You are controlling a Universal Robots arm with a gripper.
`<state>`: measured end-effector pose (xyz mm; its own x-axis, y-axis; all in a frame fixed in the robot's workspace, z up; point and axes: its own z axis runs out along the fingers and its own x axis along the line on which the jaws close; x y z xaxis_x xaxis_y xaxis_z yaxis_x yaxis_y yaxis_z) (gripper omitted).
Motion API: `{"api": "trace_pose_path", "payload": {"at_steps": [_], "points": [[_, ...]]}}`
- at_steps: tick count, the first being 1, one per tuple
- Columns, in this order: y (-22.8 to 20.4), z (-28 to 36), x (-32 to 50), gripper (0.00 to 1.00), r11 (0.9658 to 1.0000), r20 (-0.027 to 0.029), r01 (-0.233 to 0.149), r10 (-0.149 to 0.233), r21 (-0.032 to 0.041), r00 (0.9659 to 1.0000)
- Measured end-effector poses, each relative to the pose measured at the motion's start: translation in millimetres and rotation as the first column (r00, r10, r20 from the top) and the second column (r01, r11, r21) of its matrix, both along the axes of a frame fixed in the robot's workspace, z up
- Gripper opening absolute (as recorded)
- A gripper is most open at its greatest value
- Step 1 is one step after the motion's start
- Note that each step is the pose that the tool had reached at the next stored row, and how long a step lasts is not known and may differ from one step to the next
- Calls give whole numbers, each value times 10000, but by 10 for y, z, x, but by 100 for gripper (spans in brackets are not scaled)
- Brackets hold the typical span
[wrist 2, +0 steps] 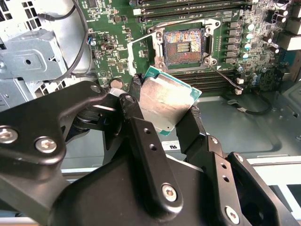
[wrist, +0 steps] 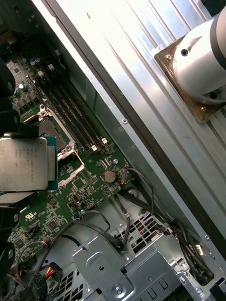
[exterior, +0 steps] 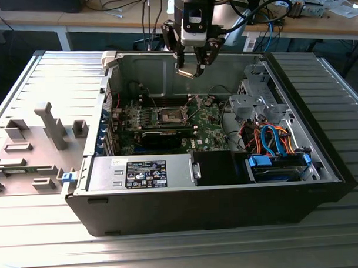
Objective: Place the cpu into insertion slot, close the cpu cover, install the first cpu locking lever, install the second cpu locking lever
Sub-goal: 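Place the cpu into insertion slot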
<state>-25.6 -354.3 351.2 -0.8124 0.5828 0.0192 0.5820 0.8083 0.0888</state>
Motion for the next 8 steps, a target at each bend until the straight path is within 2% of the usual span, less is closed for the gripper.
{"api": "trace_pose_path", "payload": {"at_steps": [8], "points": [[0, -1, 0, 55, 10000, 0, 84, -84, 0, 10000]]}}
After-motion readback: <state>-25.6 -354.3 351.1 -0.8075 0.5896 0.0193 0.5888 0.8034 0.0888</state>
